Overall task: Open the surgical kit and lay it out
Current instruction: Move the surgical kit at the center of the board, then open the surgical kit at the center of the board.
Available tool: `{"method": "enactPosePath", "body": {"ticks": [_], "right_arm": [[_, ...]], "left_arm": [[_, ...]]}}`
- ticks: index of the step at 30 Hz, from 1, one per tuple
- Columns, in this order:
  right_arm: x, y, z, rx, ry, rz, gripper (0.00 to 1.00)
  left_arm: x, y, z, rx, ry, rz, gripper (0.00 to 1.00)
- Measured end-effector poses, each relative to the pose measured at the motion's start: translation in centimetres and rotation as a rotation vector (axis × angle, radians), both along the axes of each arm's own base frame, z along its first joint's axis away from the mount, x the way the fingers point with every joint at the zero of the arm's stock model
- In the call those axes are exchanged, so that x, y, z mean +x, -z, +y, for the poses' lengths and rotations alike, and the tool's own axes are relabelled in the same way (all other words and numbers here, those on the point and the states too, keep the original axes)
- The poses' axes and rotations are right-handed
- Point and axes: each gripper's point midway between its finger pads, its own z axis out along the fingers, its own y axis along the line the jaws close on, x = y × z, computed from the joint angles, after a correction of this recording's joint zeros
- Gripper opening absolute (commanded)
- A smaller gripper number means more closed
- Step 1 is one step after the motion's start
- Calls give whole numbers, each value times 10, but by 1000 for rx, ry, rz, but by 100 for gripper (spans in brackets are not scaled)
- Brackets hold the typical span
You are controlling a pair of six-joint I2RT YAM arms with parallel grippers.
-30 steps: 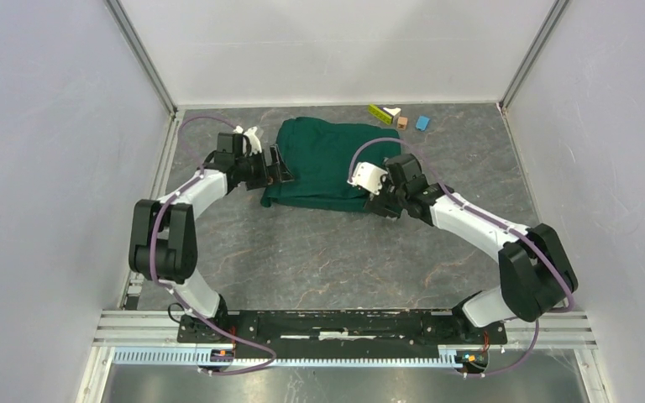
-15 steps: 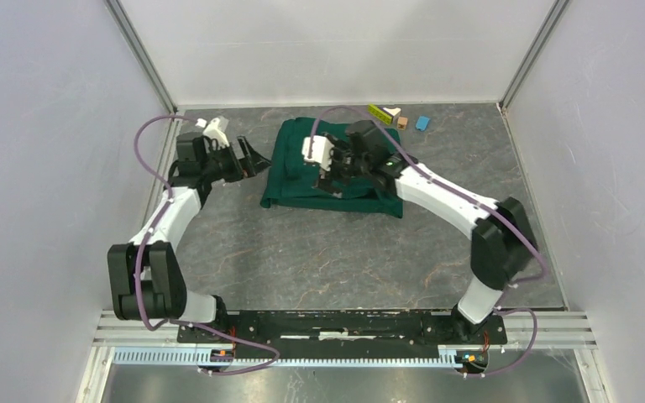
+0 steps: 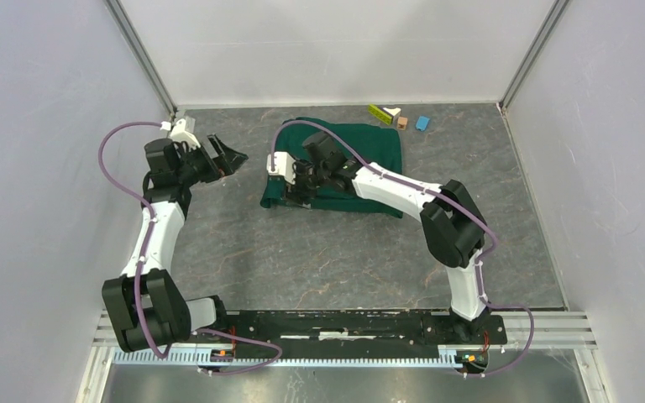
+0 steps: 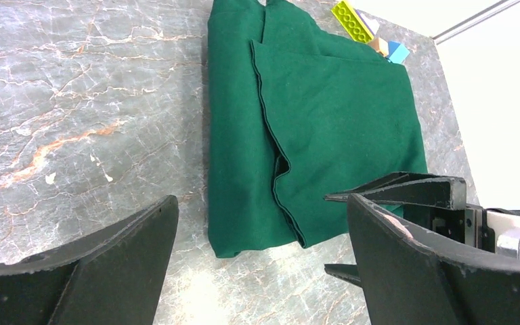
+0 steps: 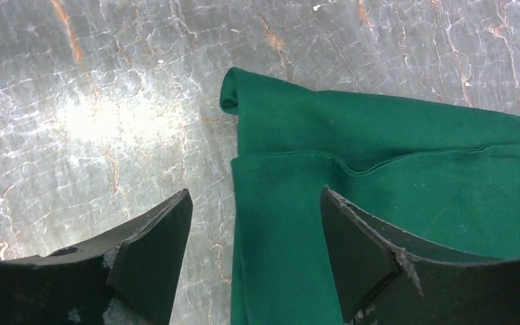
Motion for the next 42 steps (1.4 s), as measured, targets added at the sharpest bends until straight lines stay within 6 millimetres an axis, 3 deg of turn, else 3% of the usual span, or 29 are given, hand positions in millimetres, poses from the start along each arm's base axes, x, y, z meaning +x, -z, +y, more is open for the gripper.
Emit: {"method": "enactPosePath", "body": {"ticks": [15, 19, 23, 25, 29, 37, 42], "right_arm": [[19, 25, 9, -35, 61, 33, 50], [20, 25, 8, -34, 74, 37, 35], [22, 25, 7, -38, 90, 38, 12], [24, 24, 6, -42, 104, 35, 8], [28, 16, 3, -37, 131, 23, 8], [35, -38, -17, 30, 181, -35, 13], [36, -39, -28, 32, 202, -21, 16]], "left_arm": [[-2, 5, 0, -46, -7, 32, 100], [-2, 5, 0, -48, -7, 33, 100], [-3, 5, 0, -49, -8, 33, 100], [-3, 5, 1, -50, -9, 33, 100], [-3, 5, 0, -52, -8, 33, 100], [-3, 5, 0, -53, -6, 34, 100], [-3, 5, 0, -54, -4, 35, 100]]}}
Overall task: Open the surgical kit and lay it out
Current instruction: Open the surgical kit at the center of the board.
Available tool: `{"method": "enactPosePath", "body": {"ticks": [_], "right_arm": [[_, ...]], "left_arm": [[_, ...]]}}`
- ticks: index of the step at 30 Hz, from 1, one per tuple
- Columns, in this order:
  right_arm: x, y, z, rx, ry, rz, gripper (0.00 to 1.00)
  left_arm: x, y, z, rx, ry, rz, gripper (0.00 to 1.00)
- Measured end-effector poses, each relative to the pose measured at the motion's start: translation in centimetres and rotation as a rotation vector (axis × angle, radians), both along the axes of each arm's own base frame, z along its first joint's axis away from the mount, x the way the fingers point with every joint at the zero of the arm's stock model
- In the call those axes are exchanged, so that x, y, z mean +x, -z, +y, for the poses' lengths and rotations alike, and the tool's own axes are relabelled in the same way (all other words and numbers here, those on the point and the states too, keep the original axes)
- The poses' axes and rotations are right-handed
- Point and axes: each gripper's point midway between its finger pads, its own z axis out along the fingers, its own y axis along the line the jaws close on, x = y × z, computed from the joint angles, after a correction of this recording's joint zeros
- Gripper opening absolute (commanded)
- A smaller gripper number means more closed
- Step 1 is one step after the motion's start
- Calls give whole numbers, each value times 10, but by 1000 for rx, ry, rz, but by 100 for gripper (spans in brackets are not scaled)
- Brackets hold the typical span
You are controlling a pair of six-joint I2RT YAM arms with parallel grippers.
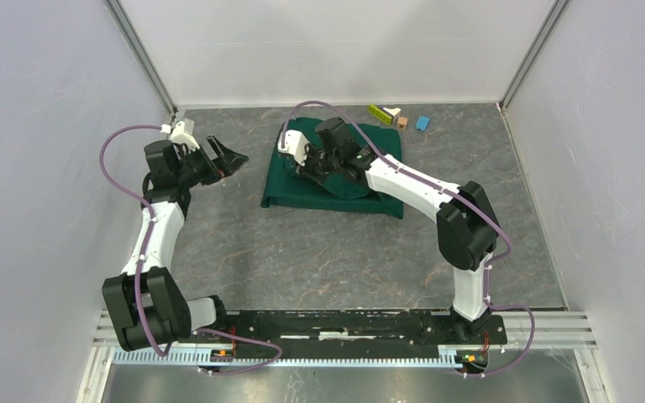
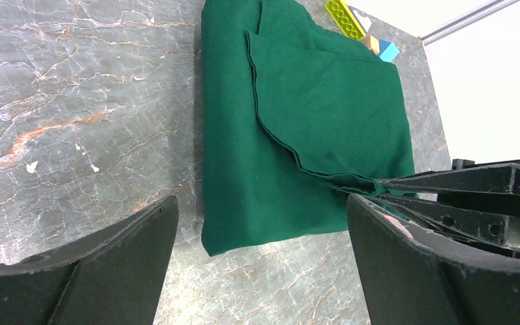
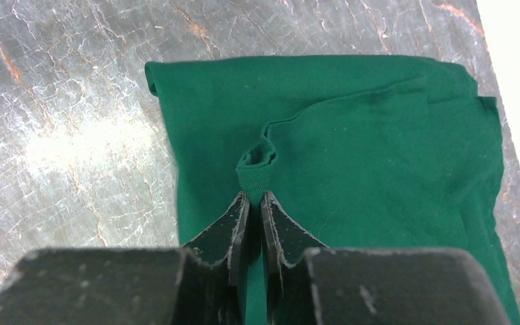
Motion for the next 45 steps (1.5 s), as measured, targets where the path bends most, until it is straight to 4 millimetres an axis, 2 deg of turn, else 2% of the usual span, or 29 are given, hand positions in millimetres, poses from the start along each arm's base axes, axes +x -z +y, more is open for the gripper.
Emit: {"method": "enactPosePath", "body": {"ticks": [6, 11, 15, 17, 19, 21, 22, 24, 27, 29, 30, 31, 33, 36, 39, 42, 45], "right_arm": [[1, 5, -4, 7, 10, 34, 12], [1, 18, -3, 1, 11, 68, 1], [4, 23, -6, -2, 29, 85, 0], [9, 21, -12, 3, 56, 80, 0], [14, 19, -30, 4, 102, 79, 0], [21, 14, -65, 8, 182, 81, 0], [25, 7, -92, 19, 238, 79, 0], [37, -14, -162, 42, 394, 46, 0], [45, -59, -292, 91, 704, -86, 0], [31, -85, -378, 101, 917, -199, 8], [20, -91, -410, 95, 1003, -241, 15], [4, -95, -448, 81, 1101, -291, 19], [-27, -86, -505, 30, 1265, -331, 28], [-65, -53, -565, -52, 1438, -292, 43], [-92, -9, -601, -122, 1544, -174, 67], [-102, 17, -608, -144, 1551, -88, 82], [-100, 25, -600, -126, 1500, -56, 87]], "left_arm": [[-1, -1, -2, -5, 10, -1, 100], [-1, 0, -2, -7, 14, 0, 100], [0, 4, -3, -12, 19, 14, 100], [0, 7, -4, -17, 25, 22, 100], [0, 9, -6, -27, 42, 28, 100], [-1, 9, -9, -37, 64, 31, 100], [0, 8, -11, -40, 75, 29, 100], [2, 3, -15, -38, 104, 17, 100], [7, -10, -25, 3, 153, -29, 100], [9, -19, -40, 43, 204, -67, 100], [9, -23, -51, 61, 237, -85, 100], [9, -26, -63, 84, 271, -103, 100], [8, -27, -92, 125, 348, -127, 100], [6, -18, -135, 165, 453, -124, 100], [7, 2, -173, 198, 539, -93, 100], [7, 24, -205, 237, 618, -46, 100], [5, 46, -240, 322, 717, -28, 100]]}}
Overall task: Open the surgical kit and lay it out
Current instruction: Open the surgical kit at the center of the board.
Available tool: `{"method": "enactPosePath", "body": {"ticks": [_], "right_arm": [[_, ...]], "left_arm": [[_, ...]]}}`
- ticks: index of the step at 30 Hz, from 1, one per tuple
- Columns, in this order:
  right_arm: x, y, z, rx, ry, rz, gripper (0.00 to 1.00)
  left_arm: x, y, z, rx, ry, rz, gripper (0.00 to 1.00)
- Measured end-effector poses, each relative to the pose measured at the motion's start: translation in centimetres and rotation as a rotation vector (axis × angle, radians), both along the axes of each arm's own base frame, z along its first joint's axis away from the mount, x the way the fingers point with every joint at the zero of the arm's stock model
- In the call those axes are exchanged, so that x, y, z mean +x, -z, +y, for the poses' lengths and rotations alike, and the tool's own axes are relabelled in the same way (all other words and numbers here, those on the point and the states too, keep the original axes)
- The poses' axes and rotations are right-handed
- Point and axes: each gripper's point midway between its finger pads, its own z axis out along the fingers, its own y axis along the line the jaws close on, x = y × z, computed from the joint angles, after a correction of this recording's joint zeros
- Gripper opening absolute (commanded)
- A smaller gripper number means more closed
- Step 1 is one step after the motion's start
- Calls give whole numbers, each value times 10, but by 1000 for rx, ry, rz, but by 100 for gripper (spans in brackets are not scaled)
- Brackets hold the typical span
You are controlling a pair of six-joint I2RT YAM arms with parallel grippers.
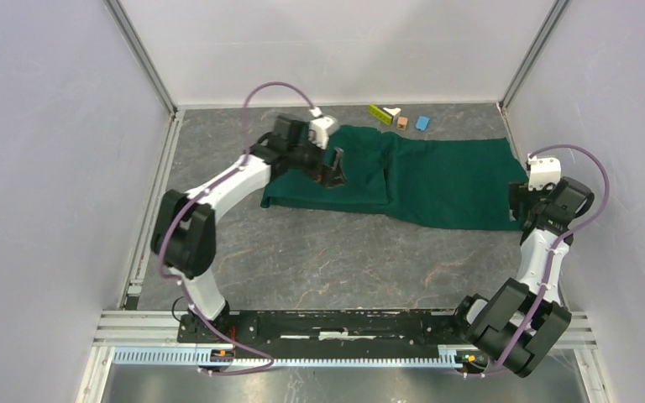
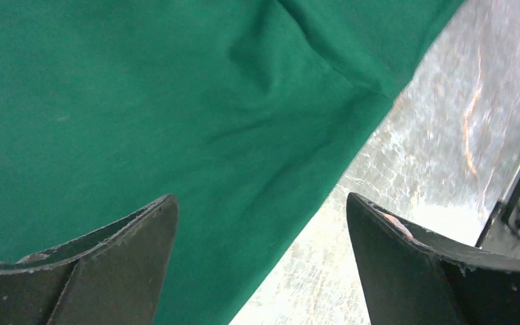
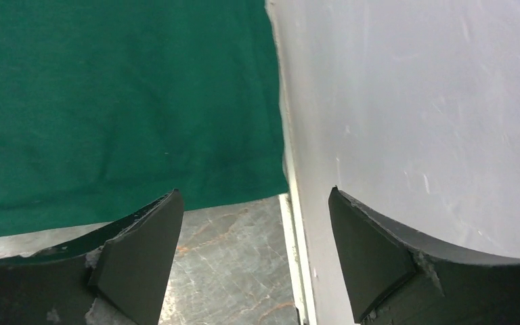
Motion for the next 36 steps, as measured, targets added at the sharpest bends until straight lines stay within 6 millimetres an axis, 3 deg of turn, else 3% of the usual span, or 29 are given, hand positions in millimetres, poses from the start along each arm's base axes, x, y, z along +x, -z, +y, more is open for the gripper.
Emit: {"method": "enactPosePath", "body": {"ticks": [6, 13, 20, 32, 36], "right_arm": [[7, 4, 20, 57, -110, -12, 89], [5, 12, 37, 98, -189, 7, 89], [1, 17, 49, 117, -241, 17, 88], [0, 22, 56, 136, -271, 24, 88], [0, 22, 56, 133, -273, 25, 88]], "left_arm": [[-42, 33, -78, 187, 282, -72, 99], [-78, 57, -132, 361, 493, -193, 80], [-61, 77, -132, 458, 501, -205, 64], [-53, 74, -137, 464, 509, -193, 27], [-56, 73, -138, 455, 522, -182, 25]]}}
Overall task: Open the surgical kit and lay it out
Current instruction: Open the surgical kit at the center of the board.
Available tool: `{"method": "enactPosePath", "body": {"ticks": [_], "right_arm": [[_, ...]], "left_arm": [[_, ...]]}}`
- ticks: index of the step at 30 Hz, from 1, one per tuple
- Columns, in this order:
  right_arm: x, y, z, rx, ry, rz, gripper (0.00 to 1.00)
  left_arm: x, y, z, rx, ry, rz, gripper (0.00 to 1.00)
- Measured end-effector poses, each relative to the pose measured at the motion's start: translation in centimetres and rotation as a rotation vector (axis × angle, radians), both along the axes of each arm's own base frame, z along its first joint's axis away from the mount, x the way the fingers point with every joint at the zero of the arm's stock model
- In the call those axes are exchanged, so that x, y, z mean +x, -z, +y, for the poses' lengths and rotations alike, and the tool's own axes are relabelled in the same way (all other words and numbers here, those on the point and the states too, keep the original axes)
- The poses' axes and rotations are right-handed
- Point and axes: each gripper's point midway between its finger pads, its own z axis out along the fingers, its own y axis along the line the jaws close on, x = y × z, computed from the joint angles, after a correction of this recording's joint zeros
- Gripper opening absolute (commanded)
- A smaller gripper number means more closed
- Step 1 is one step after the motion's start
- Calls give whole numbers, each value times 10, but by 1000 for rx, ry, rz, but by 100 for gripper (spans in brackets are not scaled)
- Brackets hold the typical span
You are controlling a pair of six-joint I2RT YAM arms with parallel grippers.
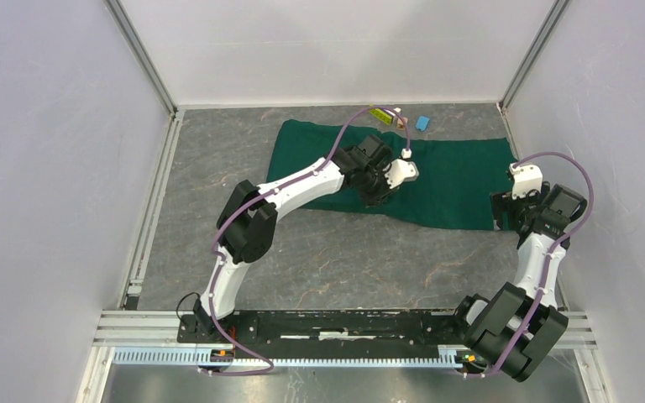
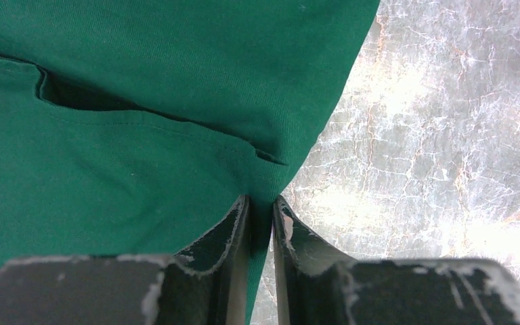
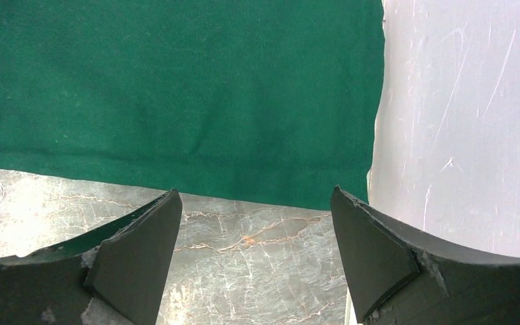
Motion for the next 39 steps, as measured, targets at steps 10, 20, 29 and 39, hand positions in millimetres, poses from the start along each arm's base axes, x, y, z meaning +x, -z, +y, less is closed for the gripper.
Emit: {"method": "enactPosePath", "body": {"ticks": [10, 20, 29, 39], "right_arm": [[0, 1, 1, 0, -6, 4, 88], [-2, 3, 3, 9, -9, 12, 88], [3, -4, 19, 75, -77, 7, 90], [38, -49, 81, 82, -297, -92, 92]], "left_arm": [[-5, -6, -2, -30, 16, 47, 19], [-1, -17, 0, -76, -10, 103, 2], [24, -30, 35, -132, -170, 160, 2], [88, -172, 413, -424, -1094, -202, 29]]}}
